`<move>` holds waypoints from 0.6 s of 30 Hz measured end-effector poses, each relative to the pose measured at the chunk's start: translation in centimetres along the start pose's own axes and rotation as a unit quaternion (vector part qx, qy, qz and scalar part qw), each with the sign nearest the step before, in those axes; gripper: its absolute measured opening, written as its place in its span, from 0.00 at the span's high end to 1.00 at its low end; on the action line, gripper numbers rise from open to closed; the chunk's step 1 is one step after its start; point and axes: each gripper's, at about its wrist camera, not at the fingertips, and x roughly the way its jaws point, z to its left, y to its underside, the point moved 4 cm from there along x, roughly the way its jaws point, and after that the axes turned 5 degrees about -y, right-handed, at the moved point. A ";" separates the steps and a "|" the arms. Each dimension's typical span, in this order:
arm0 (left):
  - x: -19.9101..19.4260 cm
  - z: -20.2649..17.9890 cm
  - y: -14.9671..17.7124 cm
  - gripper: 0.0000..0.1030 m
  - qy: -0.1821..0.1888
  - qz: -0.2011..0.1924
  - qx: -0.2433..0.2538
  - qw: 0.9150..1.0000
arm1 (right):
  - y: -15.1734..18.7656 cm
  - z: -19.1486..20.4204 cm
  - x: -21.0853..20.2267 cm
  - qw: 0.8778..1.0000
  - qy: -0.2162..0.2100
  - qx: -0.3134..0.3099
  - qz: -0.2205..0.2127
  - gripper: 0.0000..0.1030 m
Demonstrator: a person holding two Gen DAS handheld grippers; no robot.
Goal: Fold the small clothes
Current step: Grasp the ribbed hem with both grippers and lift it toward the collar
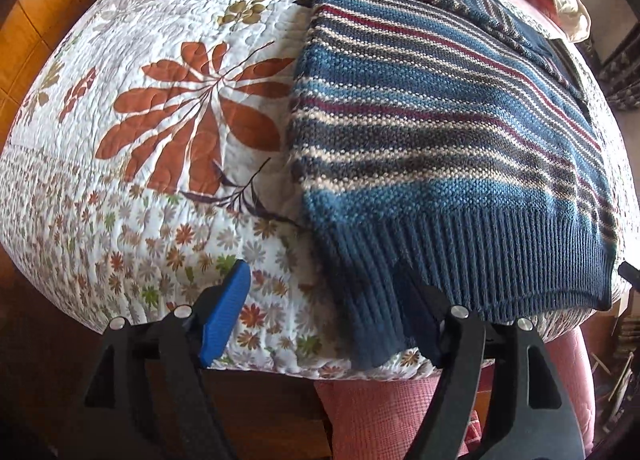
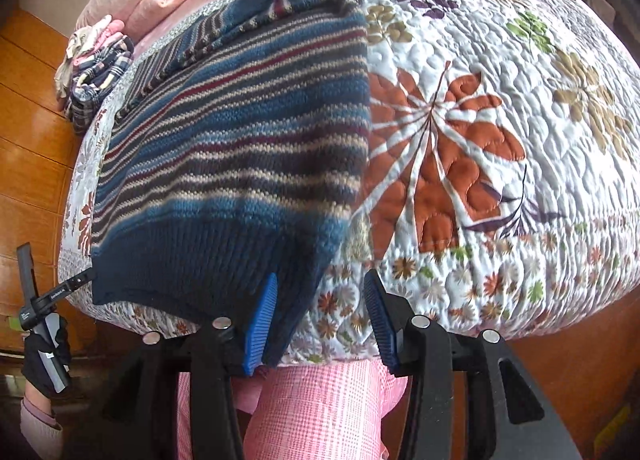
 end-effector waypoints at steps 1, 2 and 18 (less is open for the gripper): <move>0.1 0.1 0.3 0.28 0.008 0.002 -0.005 1.000 | 0.5 0.0 0.4 1.000 -0.001 0.003 0.006 0.56; 0.2 0.2 0.6 0.28 0.013 0.003 -0.008 1.000 | 0.8 0.0 0.7 1.000 -0.002 0.005 0.010 0.56; 1.5 -1.9 0.6 0.66 0.090 0.031 -0.053 0.994 | 0.7 1.3 3.0 0.997 -0.056 0.040 0.028 0.79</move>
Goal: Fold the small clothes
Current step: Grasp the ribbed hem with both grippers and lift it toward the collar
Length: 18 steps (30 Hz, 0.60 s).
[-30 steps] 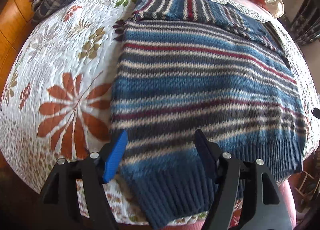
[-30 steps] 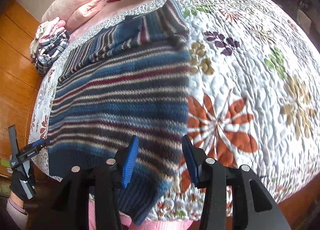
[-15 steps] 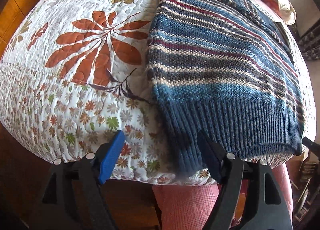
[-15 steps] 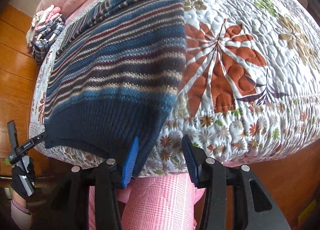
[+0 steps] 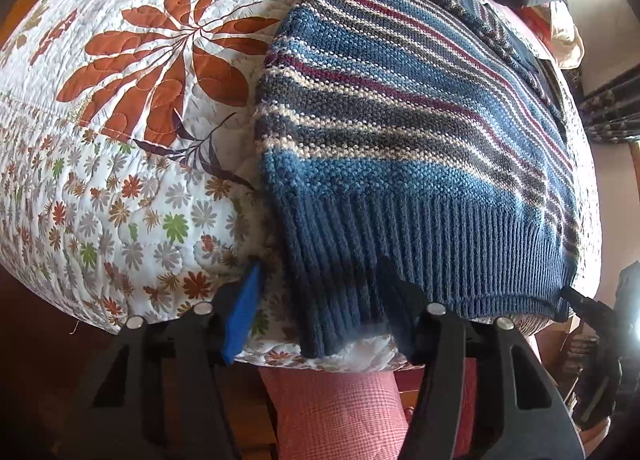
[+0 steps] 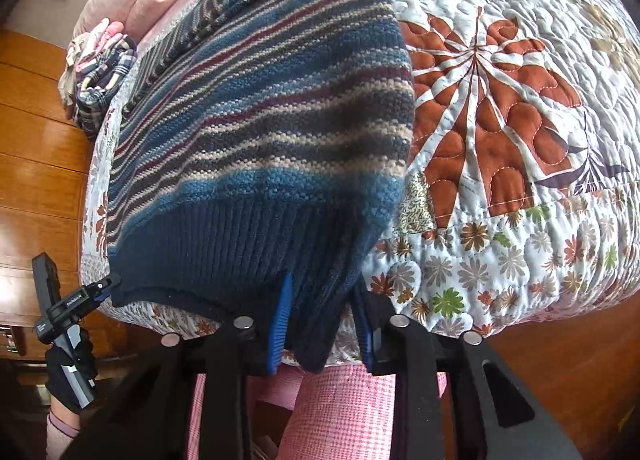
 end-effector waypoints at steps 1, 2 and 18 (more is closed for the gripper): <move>0.0 0.2 0.1 0.75 0.007 0.004 -0.008 1.000 | 0.0 -0.1 0.0 1.000 -0.011 0.005 0.003 0.88; 0.2 0.4 0.1 0.84 0.015 0.009 -0.018 1.000 | 0.0 -0.2 -0.2 1.000 -0.023 0.012 0.003 0.89; -5.6 0.2 -3.7 0.93 0.087 -0.064 -0.054 0.993 | -5.3 2.4 -5.4 0.993 -0.109 0.002 -0.042 0.91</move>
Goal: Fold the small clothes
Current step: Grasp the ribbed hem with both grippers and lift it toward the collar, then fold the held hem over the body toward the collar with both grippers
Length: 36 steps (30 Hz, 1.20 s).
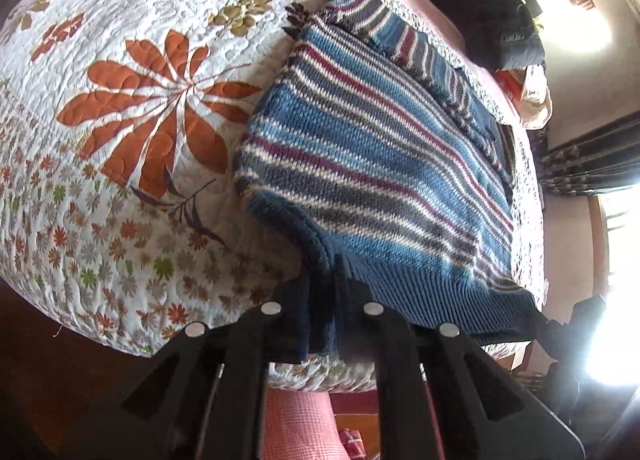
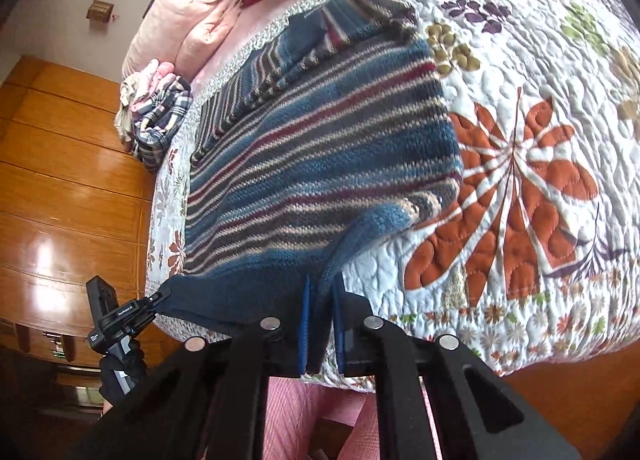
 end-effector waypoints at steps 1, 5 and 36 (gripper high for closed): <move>-0.1 -0.2 -0.7 0.93 0.000 -0.004 0.003 1.000 | -0.8 0.1 -0.1 1.000 0.003 0.000 -0.002 0.91; 0.6 -1.1 -3.6 0.93 0.004 -0.014 0.007 1.000 | -3.8 0.1 0.4 1.000 0.004 0.015 -0.002 0.91; 5.6 -0.2 -11.6 0.82 0.135 0.056 -0.057 0.988 | -13.8 -5.3 5.2 0.997 0.028 0.069 0.026 0.70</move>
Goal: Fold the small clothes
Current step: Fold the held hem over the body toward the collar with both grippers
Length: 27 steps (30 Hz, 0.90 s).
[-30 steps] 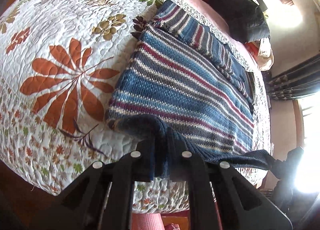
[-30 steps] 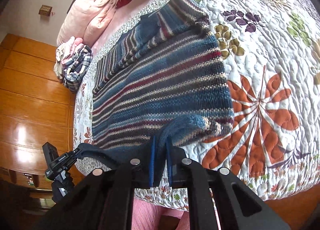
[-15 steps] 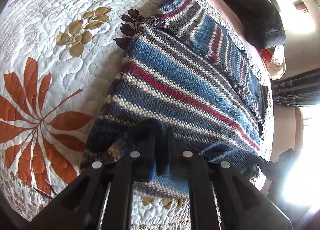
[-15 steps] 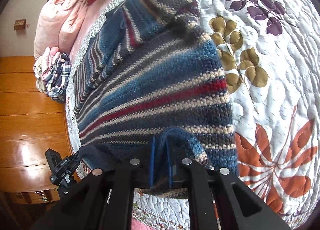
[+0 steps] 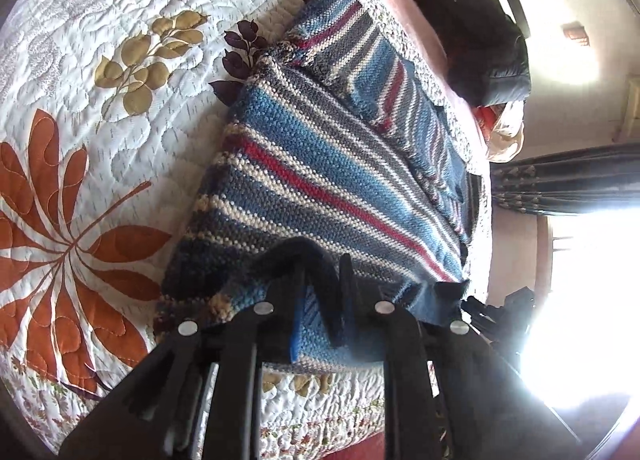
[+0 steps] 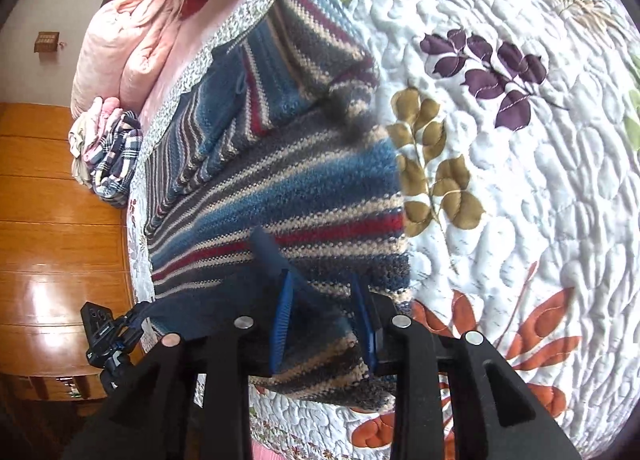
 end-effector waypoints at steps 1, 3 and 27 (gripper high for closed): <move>-0.7 0.1 -0.1 0.80 0.006 -0.011 -0.007 1.000 | -0.1 0.1 -0.4 1.000 0.006 -0.007 -0.004 0.70; -2.2 0.5 -0.2 0.80 0.020 -0.032 -0.021 0.999 | -0.2 0.7 -1.1 0.999 0.016 -0.027 -0.009 0.70; 6.8 -3.3 -1.6 0.53 -0.206 0.054 0.246 0.946 | 1.0 6.4 8.5 0.949 0.145 -0.259 0.105 0.36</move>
